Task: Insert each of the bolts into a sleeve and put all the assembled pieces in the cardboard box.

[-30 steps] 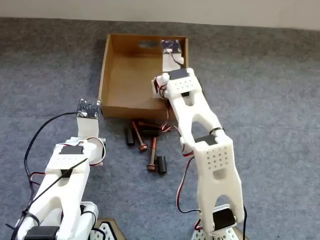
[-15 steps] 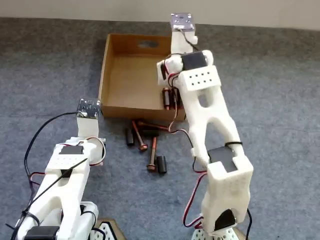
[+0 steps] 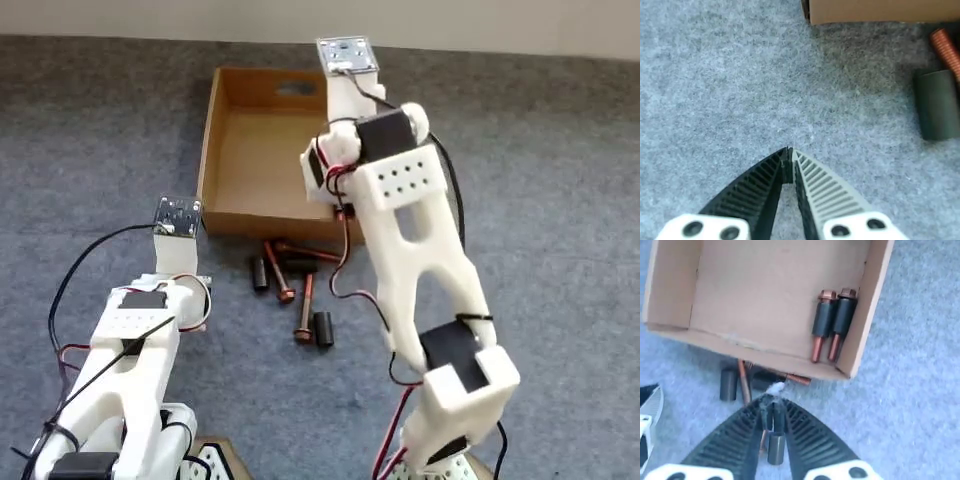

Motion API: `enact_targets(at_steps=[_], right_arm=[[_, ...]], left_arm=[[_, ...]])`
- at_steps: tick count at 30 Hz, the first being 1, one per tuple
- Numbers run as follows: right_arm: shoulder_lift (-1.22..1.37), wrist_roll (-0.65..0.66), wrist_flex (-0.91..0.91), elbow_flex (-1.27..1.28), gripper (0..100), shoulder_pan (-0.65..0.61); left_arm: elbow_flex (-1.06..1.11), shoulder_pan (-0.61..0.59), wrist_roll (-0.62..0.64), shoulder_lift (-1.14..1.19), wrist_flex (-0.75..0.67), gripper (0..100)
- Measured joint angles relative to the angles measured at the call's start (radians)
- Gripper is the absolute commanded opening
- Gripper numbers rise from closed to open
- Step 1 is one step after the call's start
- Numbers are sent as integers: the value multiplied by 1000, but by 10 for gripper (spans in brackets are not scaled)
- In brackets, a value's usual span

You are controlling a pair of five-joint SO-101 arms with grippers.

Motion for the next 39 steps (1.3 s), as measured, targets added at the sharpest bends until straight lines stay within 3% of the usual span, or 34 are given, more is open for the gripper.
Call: enact_targets(at_steps=[6, 13, 23, 27, 30, 39], right_arm=[[-64, 0, 48, 29, 9, -18], [-169, 0, 44, 258, 9, -18], [-396, 0, -264, 867, 12, -21], [-443, 0, -385, 1083, 119, -91], [-445, 0, -453, 1162, 197, -175], [-446, 0, -565, 1211, 187, -227]], left_arm=[[0, 0, 0, 0, 0, 27], [0, 0, 0, 0, 0, 27], [0, 0, 0, 0, 0, 27], [0, 0, 0, 0, 0, 27], [0, 0, 0, 0, 0, 27], [0, 0, 0, 0, 0, 27]])
